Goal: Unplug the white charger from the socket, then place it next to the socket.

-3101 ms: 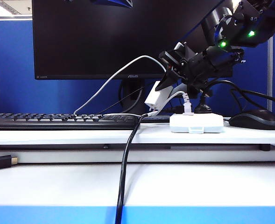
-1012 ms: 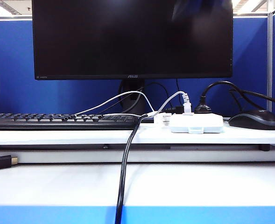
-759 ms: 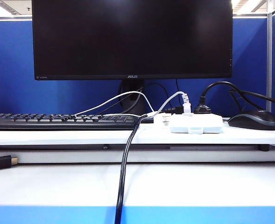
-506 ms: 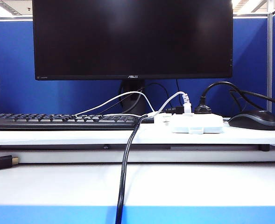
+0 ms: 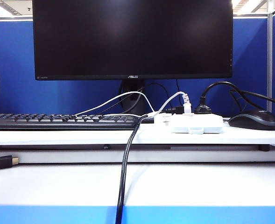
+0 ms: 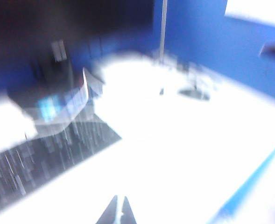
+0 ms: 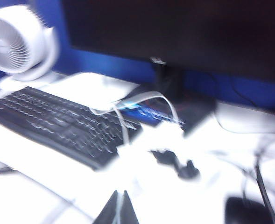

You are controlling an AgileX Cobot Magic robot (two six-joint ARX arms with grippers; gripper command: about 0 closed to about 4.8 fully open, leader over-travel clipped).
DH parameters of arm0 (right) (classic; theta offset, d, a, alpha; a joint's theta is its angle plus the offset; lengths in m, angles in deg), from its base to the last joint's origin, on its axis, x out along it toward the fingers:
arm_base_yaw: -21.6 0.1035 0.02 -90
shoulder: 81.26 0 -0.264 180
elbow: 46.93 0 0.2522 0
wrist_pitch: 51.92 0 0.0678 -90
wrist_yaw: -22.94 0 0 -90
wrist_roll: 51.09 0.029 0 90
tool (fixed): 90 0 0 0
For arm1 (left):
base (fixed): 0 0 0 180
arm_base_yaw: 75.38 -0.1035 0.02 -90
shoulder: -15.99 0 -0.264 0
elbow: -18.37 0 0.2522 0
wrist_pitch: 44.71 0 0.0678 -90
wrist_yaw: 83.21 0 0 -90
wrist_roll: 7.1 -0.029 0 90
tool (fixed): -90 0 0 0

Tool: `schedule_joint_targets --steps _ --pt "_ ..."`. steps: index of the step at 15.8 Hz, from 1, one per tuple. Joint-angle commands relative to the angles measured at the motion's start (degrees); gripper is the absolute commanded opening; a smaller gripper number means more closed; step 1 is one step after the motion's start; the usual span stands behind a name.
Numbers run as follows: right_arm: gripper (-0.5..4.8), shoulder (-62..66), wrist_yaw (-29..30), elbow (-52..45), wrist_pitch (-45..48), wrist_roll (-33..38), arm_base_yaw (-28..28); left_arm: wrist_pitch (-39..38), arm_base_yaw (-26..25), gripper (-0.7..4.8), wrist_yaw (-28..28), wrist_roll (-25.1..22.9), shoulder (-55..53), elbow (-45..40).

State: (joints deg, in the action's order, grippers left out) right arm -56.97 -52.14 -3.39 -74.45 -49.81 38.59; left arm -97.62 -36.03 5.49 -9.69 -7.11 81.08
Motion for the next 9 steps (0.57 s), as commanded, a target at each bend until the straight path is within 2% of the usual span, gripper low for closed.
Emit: schedule_joint_targets --steps 1,3,4,7,9 --pt "-0.06 -5.57 -4.72 -9.29 0.96 2.75 0.0 6.34 0.09 -0.05 -0.04 5.7 1.75 -11.23" --pt "-0.06 -8.41 -6.47 -15.17 1.01 5.42 0.0 13.22 0.09 -0.05 -0.24 6.25 1.7 -18.14" --pt "-0.06 -9.57 -6.23 -18.86 1.07 5.53 0.0 19.43 0.09 -0.05 -0.24 6.25 1.68 -23.12" --pt "-0.06 -10.14 -6.25 -24.24 0.85 9.2 0.0 25.77 0.09 -0.05 -2.97 6.49 1.68 -29.42" --pt "-0.06 -10.12 -6.25 -25.99 0.92 8.92 0.0 26.47 0.09 -0.05 -4.09 6.51 1.68 -31.3"
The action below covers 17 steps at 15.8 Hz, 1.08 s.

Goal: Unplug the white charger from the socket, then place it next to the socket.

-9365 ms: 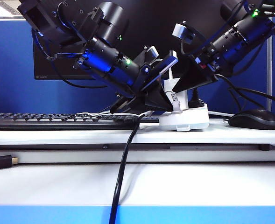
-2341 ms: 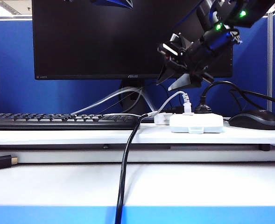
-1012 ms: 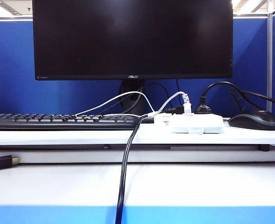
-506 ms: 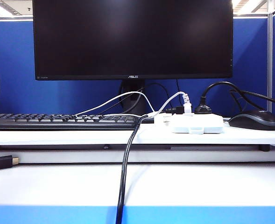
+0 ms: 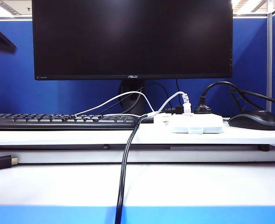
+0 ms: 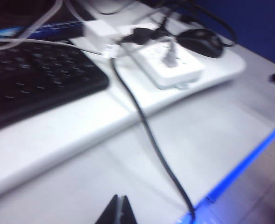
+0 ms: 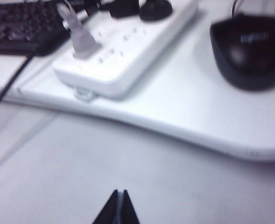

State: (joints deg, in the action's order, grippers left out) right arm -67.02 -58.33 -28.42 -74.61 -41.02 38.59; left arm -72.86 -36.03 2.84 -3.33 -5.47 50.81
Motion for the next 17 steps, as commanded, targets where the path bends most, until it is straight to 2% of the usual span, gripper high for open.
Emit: schedule_joint_targets --steps 1,5,10,12,17 --pt "-0.06 -0.09 -0.09 -2.4 1.05 -0.15 0.0 1.7 0.09 -0.05 -1.44 0.13 0.04 -1.9" --pt "-0.06 -0.07 -4.24 -4.46 0.33 -0.48 -0.07 4.28 0.09 -0.05 -1.44 0.07 0.04 -4.9" --pt "-0.06 -0.07 -4.76 -4.46 0.63 -0.2 -0.09 5.84 0.09 -0.05 -1.42 -2.25 0.02 -5.35" --pt "-0.06 -0.07 -4.76 -4.46 0.61 -0.2 -0.09 10.88 0.09 -0.05 -1.46 -2.23 0.02 -7.82" --pt "-0.06 -0.07 -4.76 -4.46 0.61 -0.2 -0.09 17.46 0.11 -0.05 -0.79 -1.9 0.66 -13.51"
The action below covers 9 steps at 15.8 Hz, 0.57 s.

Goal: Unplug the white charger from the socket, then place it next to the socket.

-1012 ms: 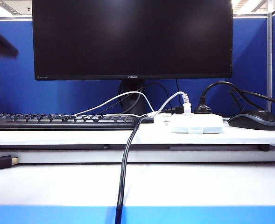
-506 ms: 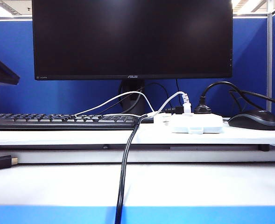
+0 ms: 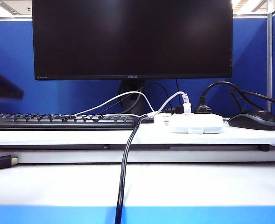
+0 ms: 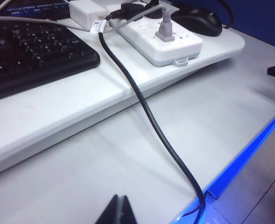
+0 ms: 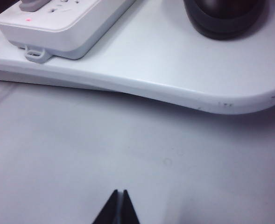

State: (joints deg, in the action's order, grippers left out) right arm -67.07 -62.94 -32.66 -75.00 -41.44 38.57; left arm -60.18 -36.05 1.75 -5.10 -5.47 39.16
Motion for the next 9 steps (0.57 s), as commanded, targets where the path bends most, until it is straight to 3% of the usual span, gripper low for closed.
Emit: schedule_joint_targets --steps 1,3,9 --pt "-0.06 -0.04 -0.13 -0.22 1.03 0.22 -0.07 6.01 -0.35 -0.05 2.21 -0.13 2.89 -3.13" --pt "-0.06 -0.09 -0.13 -0.22 1.03 0.42 -0.11 8.04 -4.81 -0.05 2.43 0.13 6.95 -6.75" --pt "-0.06 -0.11 -0.17 -0.22 0.98 0.42 -0.11 -0.44 -22.01 -0.05 2.21 -0.04 17.03 -6.64"
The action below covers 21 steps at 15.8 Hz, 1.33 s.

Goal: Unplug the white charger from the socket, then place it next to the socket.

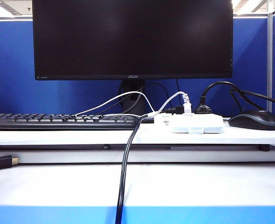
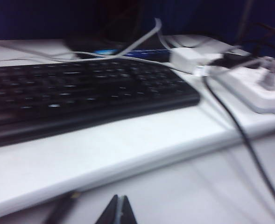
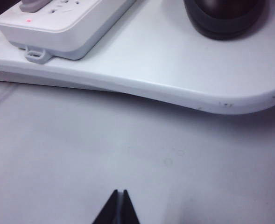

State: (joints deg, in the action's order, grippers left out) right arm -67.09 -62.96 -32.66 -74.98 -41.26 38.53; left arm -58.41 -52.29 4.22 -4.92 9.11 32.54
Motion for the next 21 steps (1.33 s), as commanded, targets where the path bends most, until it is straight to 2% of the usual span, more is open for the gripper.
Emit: schedule_joint_targets --steps 1,3,5,8,10,12,17,19,21 --pt "-0.06 -0.07 -0.13 -0.22 0.96 0.24 -0.07 -4.57 -9.11 -0.05 -0.24 -0.24 3.43 -0.02" --pt "-0.06 -0.09 -0.15 -0.22 0.96 0.24 -0.07 -10.08 -16.55 -0.05 -0.35 -0.22 4.02 -0.02" --pt "-0.06 -0.09 -0.13 -0.22 0.98 0.24 -0.04 -9.92 -21.9 -0.05 -1.53 -0.35 4.04 -0.02" --pt "-0.06 -0.09 -0.15 -0.22 0.96 0.24 -0.07 -10.05 -27.89 -0.05 0.31 -1.57 4.07 -0.02" --pt "-0.06 -0.09 -0.15 -0.22 0.96 0.24 -0.07 -10.23 -27.89 -0.05 2.62 -3.43 4.11 -0.02" --pt "-0.06 -0.09 -0.15 -0.22 0.96 0.24 -0.07 -10.23 -27.78 -0.05 2.36 -8.09 4.28 -0.02" --pt "-0.06 -0.09 -0.15 -0.22 0.96 0.24 -0.07 -10.25 -23.19 -0.05 1.03 -7.39 5.73 -0.02" --pt "-0.06 -0.09 -0.15 -0.22 0.96 0.24 -0.07 -10.25 -22.58 -0.05 1.03 -1.99 5.75 -0.02" --pt "-0.06 -0.09 -0.15 -0.22 0.96 0.24 -0.07 -10.25 -22.58 -0.05 1.09 -1.92 5.44 -0.02"
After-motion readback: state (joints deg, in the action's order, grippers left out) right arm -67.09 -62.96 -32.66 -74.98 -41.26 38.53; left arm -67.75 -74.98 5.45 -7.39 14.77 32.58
